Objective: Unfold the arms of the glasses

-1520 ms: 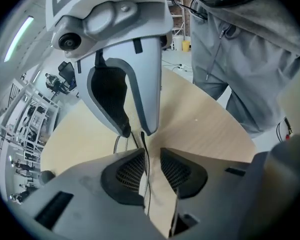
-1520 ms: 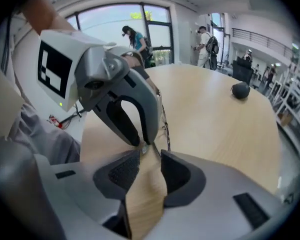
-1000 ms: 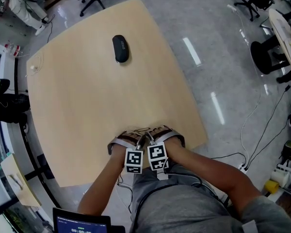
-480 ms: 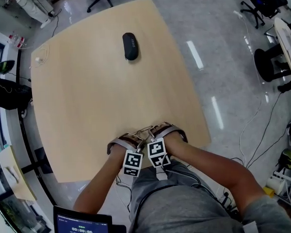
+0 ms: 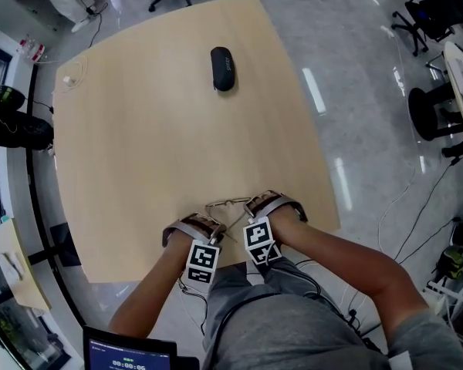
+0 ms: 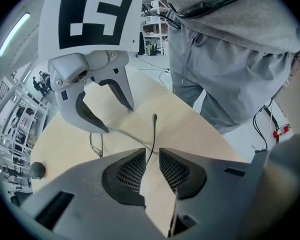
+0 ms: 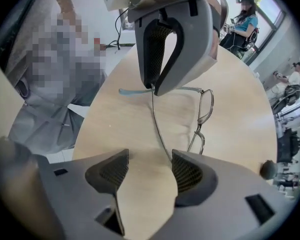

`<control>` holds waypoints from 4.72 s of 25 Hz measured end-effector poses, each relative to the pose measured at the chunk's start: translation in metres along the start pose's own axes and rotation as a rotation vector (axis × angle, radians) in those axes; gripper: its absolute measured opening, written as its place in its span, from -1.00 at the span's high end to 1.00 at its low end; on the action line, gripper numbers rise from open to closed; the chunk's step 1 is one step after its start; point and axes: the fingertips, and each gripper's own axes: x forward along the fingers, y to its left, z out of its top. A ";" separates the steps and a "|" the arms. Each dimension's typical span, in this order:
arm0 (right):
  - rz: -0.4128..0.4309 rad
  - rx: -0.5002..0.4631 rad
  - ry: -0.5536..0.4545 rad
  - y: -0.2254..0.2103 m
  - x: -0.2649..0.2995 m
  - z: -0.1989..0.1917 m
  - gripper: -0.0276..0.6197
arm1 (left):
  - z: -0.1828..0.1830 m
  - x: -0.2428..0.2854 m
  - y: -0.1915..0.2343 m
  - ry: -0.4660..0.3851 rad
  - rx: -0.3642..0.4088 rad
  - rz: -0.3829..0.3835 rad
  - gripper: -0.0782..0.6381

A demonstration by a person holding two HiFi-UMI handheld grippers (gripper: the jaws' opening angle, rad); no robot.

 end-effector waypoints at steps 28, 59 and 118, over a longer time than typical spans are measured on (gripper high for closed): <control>0.037 -0.168 0.007 0.023 -0.026 0.005 0.12 | -0.009 0.019 -0.014 -0.006 -0.026 -0.019 0.56; 0.243 -0.196 0.043 0.059 -0.011 -0.011 0.12 | -0.037 -0.011 -0.016 -0.065 0.161 -0.022 0.56; -1.024 0.797 -1.414 0.122 -0.565 0.130 0.85 | 0.069 -0.573 -0.147 -0.789 -0.837 1.608 0.56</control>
